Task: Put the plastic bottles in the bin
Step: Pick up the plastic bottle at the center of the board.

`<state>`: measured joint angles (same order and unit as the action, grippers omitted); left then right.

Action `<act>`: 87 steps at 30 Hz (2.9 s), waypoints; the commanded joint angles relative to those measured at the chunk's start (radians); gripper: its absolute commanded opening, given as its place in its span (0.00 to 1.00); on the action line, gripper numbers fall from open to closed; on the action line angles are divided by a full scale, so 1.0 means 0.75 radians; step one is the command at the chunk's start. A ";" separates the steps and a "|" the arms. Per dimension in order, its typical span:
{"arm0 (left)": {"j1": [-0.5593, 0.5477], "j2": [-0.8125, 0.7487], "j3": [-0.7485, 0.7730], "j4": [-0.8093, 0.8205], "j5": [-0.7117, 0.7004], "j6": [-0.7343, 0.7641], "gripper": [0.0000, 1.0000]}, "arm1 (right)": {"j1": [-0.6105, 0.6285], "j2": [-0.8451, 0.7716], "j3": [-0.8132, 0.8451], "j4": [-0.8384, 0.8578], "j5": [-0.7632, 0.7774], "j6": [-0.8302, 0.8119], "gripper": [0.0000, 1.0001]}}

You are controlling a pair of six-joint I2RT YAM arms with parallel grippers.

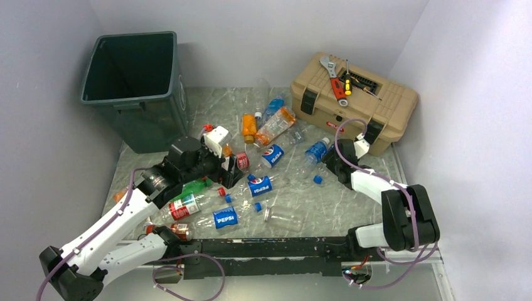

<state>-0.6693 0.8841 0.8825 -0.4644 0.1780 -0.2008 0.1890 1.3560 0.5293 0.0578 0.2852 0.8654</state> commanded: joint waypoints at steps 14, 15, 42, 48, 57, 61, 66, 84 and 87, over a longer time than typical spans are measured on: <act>-0.003 -0.107 -0.036 0.106 0.021 -0.004 0.97 | 0.205 -0.915 -0.132 -0.052 -0.771 -0.458 0.46; -0.002 -0.124 -0.046 0.128 0.049 -0.006 0.98 | 0.270 -0.960 -0.119 -0.064 -0.834 -0.508 0.45; -0.004 -0.229 0.168 -0.195 0.592 0.864 0.99 | 1.063 -0.516 0.546 -0.755 -0.800 -0.848 0.40; -0.082 -0.140 0.253 -0.287 0.353 1.187 0.99 | 1.063 -0.428 0.697 -0.946 -0.792 -0.876 0.40; -0.220 -0.010 0.341 -0.324 0.175 1.404 0.99 | 1.063 -0.386 0.691 -0.950 -0.796 -0.872 0.41; -0.328 0.063 0.362 -0.385 0.050 1.442 0.99 | 1.063 -0.367 0.698 -0.946 -0.804 -0.871 0.41; -0.428 0.135 0.394 -0.426 -0.015 1.461 0.99 | 1.065 -0.333 0.759 -0.978 -0.800 -0.887 0.40; -0.459 0.213 0.323 -0.369 -0.047 1.442 0.74 | 1.101 -0.341 0.853 -0.985 -0.812 -0.871 0.41; -0.463 0.200 0.316 -0.336 -0.066 1.438 0.51 | 1.107 -0.346 0.856 -0.987 -0.806 -0.867 0.41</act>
<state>-1.0088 1.0389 1.1309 -0.7853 0.1524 0.8871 1.0054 1.1179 1.1191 -0.7025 -0.3141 0.2138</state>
